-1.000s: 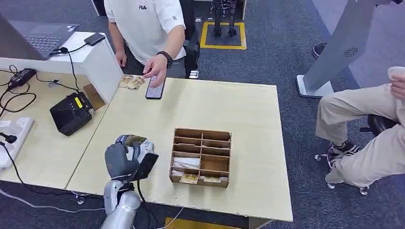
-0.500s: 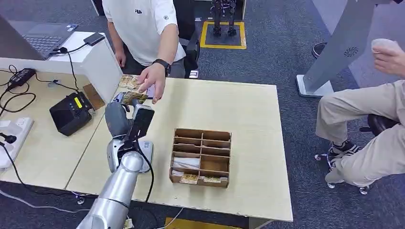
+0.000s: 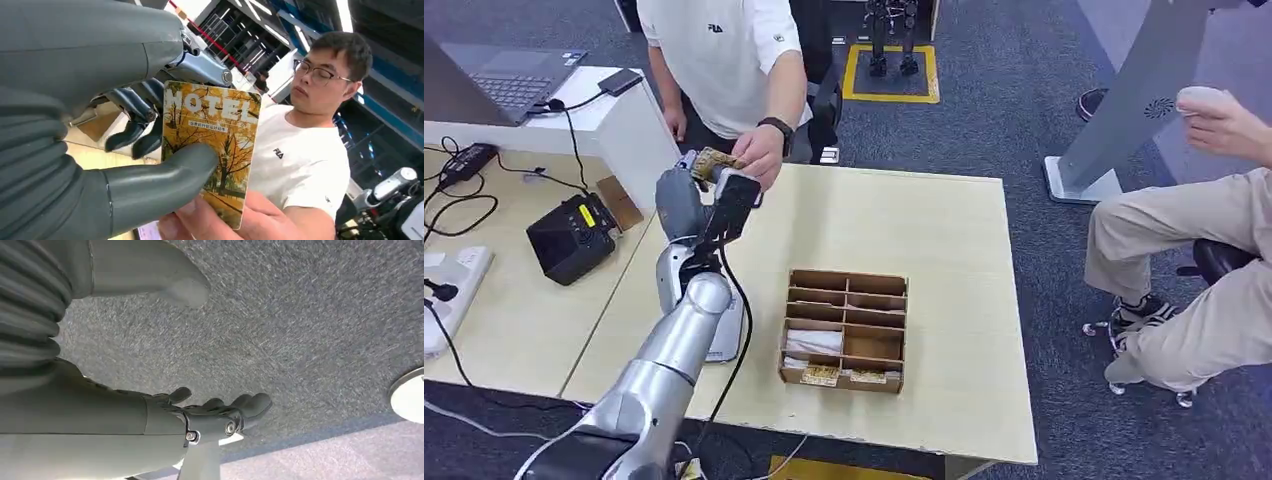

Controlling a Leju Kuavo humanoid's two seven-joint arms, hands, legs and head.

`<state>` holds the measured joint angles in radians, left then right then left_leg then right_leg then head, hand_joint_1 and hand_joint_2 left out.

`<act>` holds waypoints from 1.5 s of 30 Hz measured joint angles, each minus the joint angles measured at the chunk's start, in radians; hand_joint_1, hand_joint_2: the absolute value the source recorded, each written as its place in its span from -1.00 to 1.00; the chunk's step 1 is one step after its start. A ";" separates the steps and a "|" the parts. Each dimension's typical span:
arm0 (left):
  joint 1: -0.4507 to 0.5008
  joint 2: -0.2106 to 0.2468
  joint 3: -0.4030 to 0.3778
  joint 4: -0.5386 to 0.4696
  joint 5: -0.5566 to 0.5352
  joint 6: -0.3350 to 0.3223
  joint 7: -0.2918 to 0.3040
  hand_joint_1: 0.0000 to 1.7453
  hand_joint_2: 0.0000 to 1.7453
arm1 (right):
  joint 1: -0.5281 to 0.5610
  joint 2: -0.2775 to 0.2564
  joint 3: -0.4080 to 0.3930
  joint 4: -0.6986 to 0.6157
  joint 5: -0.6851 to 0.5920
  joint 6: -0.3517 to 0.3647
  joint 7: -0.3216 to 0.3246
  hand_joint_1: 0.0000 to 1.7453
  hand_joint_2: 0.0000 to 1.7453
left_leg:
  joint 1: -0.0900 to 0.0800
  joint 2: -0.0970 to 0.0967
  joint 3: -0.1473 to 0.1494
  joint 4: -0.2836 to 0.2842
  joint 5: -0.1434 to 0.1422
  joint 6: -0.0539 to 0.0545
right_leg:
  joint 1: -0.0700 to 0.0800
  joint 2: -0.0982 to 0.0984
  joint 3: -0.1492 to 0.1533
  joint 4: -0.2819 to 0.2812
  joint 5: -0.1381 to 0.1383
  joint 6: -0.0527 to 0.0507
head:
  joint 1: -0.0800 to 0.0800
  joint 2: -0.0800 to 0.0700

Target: Pass the card to the sensor for recognition and then transmit it.

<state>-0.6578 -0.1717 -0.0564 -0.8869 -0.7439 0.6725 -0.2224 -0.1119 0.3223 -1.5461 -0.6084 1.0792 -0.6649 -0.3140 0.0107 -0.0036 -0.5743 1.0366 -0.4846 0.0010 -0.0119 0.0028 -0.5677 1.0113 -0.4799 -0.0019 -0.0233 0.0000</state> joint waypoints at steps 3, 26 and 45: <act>-0.022 0.004 -0.011 0.045 -0.003 -0.002 0.011 -1.00 1.00 | -0.004 -0.001 0.000 0.005 0.007 0.000 0.000 -1.00 1.00 | 0.000 0.000 0.000 0.000 0.000 0.000 | 0.000 0.000 0.000 0.000 0.000 0.000 | 0.000 0.000; 0.138 0.052 -0.053 -0.109 0.174 -0.049 -0.137 -1.00 1.00 | -0.005 -0.002 0.000 -0.003 -0.046 0.000 0.029 -1.00 1.00 | 0.000 0.001 -0.001 0.000 0.000 0.000 | 0.000 0.001 -0.001 0.000 0.000 0.000 | -0.001 0.000; 0.592 0.169 -0.337 -0.678 0.273 -0.442 -0.370 -1.00 1.00 | 0.035 0.005 -0.001 -0.110 -0.148 0.000 0.114 -1.00 1.00 | -0.001 0.002 -0.002 0.000 -0.003 0.001 | 0.000 0.002 -0.002 -0.001 -0.001 0.001 | 0.000 0.000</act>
<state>-0.0663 -0.0023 -0.3936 -1.5652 -0.4707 0.2301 -0.5928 -0.0765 0.3269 -1.5469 -0.7187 0.9308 -0.6649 -0.2003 0.0102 -0.0013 -0.5760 1.0364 -0.4872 0.0024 -0.0120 0.0050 -0.5700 1.0105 -0.4813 -0.0009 -0.0237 0.0000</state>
